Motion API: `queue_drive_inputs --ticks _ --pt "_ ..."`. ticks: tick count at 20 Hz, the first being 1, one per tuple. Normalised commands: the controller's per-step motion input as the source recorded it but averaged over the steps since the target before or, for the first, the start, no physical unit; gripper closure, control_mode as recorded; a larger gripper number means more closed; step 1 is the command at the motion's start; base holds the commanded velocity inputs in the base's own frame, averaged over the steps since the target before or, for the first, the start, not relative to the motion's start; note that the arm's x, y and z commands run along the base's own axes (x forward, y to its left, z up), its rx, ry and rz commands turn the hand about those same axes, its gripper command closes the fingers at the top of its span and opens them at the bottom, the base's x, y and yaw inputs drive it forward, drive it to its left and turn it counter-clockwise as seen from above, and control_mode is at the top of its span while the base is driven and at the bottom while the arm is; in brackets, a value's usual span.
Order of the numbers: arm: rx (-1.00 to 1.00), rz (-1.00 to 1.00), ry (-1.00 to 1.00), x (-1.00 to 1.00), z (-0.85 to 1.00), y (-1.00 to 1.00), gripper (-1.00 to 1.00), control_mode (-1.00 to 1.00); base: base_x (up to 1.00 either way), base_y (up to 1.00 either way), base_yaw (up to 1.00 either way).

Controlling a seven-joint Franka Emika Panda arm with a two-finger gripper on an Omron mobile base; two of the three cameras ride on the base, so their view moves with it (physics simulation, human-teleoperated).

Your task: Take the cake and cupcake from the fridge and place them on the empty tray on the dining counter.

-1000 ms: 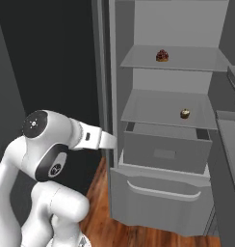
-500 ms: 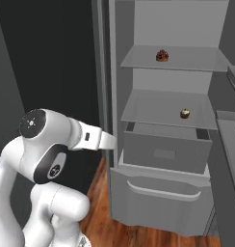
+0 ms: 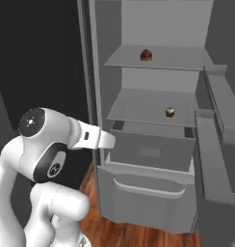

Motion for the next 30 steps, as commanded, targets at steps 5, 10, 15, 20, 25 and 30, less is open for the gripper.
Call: queue_drive_inputs --ticks 5,10,15,20,25,30 --pt "0.0 0.0 0.0 0.0 0.0 0.0 -1.0 1.0 0.0 -0.45 0.06" --pt "0.0 0.0 0.0 0.0 0.0 0.0 -1.0 1.0 0.33 -0.17 0.18" --pt "0.0 0.0 0.0 0.0 0.0 0.0 -1.0 1.0 0.9 -0.19 0.22" --pt "0.0 0.0 0.0 0.0 0.0 0.0 -1.0 1.0 1.0 -0.47 0.17" --pt "0.0 0.0 0.0 0.0 0.0 0.0 -1.0 1.0 1.0 -0.55 0.14" --pt "0.0 0.0 0.0 0.0 0.0 0.0 -1.0 1.0 0.74 -0.53 0.15"
